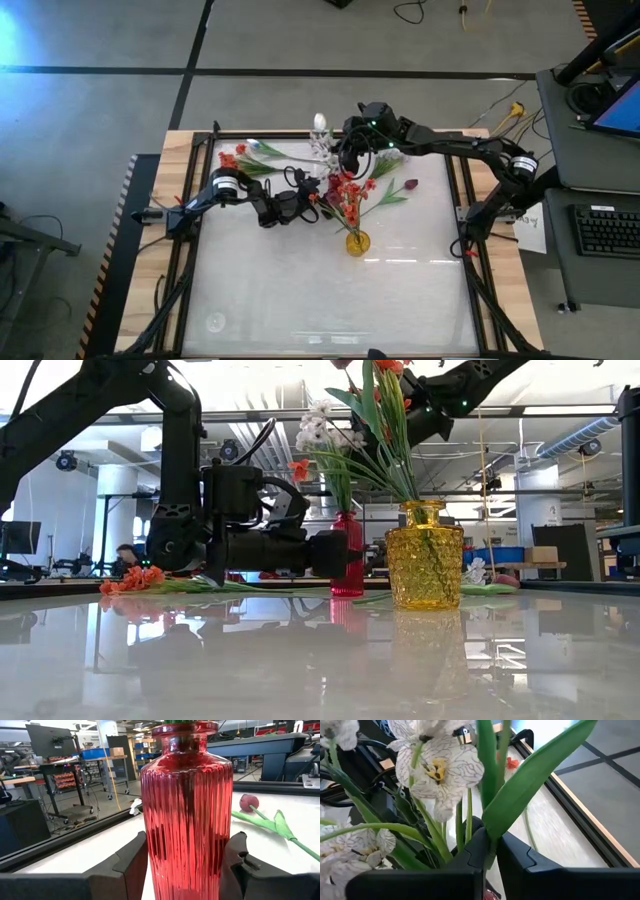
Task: Sort flowers into vase by color
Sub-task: Put the bottom white flower into the red vase
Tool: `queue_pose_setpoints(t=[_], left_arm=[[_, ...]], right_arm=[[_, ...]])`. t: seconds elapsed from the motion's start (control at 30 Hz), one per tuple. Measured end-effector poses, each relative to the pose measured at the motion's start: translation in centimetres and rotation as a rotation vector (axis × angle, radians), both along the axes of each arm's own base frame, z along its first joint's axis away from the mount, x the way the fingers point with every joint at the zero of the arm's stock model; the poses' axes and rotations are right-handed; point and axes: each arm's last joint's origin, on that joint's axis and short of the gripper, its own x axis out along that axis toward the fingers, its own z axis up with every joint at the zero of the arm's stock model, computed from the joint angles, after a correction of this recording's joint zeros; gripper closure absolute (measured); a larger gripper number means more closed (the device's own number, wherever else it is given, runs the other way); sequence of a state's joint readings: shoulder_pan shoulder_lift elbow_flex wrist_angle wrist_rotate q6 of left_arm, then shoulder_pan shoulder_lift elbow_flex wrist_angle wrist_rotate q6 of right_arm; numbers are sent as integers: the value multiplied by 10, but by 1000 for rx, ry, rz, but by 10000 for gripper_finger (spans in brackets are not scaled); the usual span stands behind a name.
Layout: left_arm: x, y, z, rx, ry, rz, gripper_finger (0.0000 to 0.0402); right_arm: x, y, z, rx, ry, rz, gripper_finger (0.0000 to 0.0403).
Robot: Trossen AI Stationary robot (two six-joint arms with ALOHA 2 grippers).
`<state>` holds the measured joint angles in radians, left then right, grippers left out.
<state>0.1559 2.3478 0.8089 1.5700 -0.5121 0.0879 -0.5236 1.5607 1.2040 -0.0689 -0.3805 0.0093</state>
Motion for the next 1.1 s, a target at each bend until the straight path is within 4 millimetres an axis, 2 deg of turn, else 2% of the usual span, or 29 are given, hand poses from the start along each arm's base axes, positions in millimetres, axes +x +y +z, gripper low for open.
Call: queue_pose_setpoints(t=[0.37,0.57,0.73,1.1], left_arm=[[0,0,0,0,0,1,237],[0,0,0,0,0,1,237],[0,0,0,0,-1,2,237],[0,0,0,0,-1,2,237]], right_arm=[[1,-1,14,24,33,-23,253],[1,-2,30,15,44,-41,207],[1,-5,38,-9,38,-50,193],[-2,-8,44,-13,20,-52,193]])
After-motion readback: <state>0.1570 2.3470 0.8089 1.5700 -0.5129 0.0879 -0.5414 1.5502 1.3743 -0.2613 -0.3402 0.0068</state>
